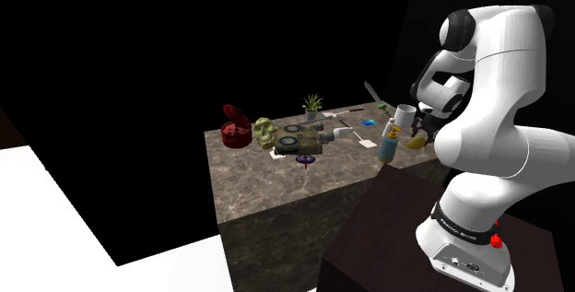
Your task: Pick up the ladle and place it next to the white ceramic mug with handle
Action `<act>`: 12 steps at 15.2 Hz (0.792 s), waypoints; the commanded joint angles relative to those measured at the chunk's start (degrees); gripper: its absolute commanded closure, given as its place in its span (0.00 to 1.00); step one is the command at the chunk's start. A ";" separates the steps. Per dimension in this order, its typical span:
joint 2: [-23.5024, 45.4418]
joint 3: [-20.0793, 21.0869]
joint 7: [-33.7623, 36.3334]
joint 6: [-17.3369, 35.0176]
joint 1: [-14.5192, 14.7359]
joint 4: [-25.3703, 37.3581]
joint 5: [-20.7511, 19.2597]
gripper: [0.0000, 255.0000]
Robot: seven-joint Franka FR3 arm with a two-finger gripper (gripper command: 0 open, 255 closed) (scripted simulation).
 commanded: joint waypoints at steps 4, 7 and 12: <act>0.00 0.00 0.00 0.00 0.00 0.00 0.00 0.00; -5.28 -2.32 1.56 -3.10 1.13 -2.30 -2.36 0.00; -6.63 -2.92 2.03 -3.95 1.40 -2.79 -3.07 0.00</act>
